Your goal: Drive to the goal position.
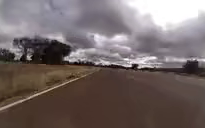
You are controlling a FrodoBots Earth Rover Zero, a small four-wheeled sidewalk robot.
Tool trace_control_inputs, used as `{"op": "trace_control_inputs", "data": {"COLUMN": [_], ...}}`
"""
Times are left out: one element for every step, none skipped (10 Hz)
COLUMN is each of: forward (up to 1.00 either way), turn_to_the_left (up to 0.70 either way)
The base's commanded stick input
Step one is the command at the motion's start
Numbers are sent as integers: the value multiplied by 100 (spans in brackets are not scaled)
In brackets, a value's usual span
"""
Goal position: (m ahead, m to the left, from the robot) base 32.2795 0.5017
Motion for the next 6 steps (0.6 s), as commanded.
{"op": "trace_control_inputs", "data": {"forward": [85, 85, 85, 85, 85, 85], "turn_to_the_left": [4, 4, 4, 4, 4, 4]}}
